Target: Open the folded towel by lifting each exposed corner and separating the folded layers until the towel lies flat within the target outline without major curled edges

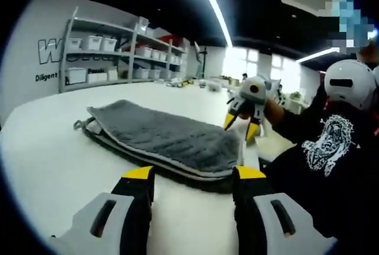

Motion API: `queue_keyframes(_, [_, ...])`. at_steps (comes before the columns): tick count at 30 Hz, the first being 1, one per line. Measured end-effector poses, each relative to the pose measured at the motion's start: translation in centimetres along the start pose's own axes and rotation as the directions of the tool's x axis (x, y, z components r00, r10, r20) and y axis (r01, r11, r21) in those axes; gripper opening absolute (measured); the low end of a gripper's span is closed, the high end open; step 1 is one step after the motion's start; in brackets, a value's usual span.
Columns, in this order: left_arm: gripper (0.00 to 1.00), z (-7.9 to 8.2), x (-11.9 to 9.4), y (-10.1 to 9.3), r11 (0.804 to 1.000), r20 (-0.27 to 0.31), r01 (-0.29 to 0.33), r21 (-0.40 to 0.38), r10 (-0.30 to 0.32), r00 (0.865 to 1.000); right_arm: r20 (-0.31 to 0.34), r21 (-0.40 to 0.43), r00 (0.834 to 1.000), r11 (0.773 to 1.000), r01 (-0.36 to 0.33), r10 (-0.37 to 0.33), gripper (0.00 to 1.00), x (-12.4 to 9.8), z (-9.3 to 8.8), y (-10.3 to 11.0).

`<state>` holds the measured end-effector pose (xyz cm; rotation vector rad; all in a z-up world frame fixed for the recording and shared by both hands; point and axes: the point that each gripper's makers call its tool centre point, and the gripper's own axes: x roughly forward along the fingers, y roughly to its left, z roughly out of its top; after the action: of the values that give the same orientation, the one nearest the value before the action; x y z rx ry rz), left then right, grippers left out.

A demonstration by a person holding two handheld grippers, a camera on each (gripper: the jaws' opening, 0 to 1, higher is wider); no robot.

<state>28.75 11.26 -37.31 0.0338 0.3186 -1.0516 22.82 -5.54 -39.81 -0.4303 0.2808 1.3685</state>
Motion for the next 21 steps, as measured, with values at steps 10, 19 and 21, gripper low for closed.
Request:
queue_keyframes(10, [1.0, 2.2, -2.6, 4.9, 0.952, 0.072, -0.307, 0.02, 0.305, 0.95, 0.264, 0.167, 0.855, 0.894, 0.415, -0.446, 0.99, -5.0, 5.4, -8.4])
queue_keyframes(19, [1.0, 4.2, -5.3, 7.1, 0.905, 0.114, -0.426, -0.021, 0.425, 0.898, 0.313, 0.306, 0.728, 0.79, 0.531, -0.61, 1.0, -8.7, 5.2, -12.1])
queue_keyframes(21, [1.0, 3.9, -5.9, 7.7, 0.891, 0.094, -0.451, -0.051, 0.454, 0.886, 0.308, 0.312, 0.723, 0.784, 0.537, -0.618, 1.0, -9.0, 5.1, -12.2])
